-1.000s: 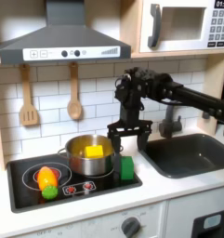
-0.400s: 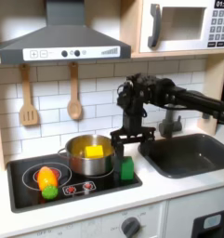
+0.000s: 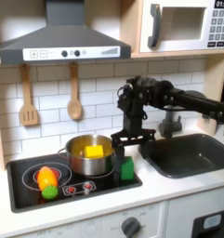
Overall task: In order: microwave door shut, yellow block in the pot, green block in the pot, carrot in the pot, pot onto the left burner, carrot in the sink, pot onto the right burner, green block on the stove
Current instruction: 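Put the green block in the pot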
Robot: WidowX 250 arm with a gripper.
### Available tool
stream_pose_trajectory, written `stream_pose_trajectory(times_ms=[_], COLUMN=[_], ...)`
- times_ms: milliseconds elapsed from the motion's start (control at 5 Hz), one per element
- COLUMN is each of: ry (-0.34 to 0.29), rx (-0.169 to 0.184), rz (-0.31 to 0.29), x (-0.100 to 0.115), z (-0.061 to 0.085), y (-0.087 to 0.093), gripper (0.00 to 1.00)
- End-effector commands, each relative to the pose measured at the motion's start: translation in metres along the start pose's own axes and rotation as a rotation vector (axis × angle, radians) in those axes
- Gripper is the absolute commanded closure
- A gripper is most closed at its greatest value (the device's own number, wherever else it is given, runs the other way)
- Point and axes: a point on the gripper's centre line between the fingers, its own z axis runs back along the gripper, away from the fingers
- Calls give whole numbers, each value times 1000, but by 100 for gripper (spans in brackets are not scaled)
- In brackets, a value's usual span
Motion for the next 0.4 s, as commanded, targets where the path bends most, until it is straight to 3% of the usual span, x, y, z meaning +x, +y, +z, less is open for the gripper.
stream_pose_trajectory(times_ms=[0, 200], ry=[16, 20], rx=[10, 13], rz=[19, 28], x=[3, 5], z=[-7, -9], y=[3, 6], gripper=[0, 0])
